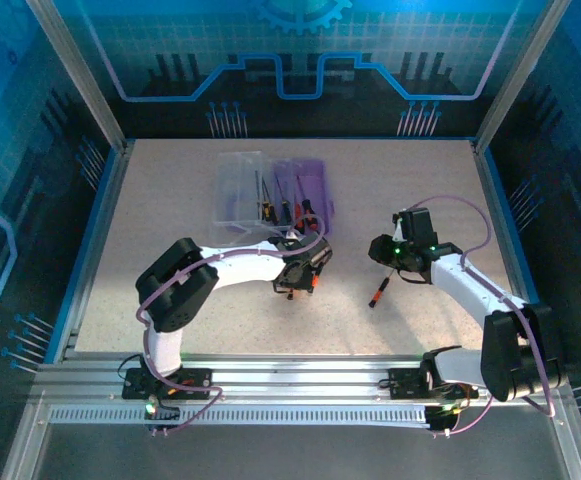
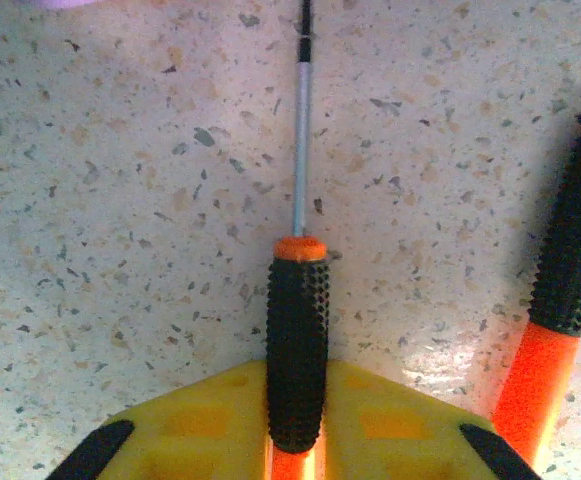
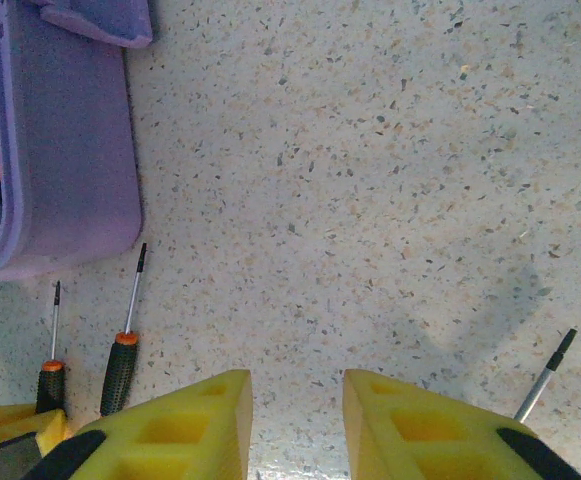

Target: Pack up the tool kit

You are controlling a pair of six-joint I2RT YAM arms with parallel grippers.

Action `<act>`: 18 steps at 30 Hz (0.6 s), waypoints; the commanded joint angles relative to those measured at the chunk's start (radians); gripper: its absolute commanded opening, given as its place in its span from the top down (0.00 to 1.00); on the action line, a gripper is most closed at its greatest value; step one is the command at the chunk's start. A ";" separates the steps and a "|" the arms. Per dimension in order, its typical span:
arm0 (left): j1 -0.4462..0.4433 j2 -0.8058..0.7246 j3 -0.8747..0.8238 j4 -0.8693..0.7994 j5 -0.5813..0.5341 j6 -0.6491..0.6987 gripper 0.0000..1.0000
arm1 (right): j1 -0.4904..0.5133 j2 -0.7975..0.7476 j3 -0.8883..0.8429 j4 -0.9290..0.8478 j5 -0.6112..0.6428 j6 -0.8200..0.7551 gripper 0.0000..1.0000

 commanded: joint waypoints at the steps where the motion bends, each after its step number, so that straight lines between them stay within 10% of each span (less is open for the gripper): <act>1: -0.005 -0.031 -0.054 -0.019 0.010 0.032 0.83 | -0.019 -0.012 -0.007 0.005 -0.005 -0.002 0.69; 18: -0.050 -0.320 -0.105 -0.125 -0.003 0.144 0.85 | -0.013 -0.001 -0.108 0.264 -0.336 0.011 0.44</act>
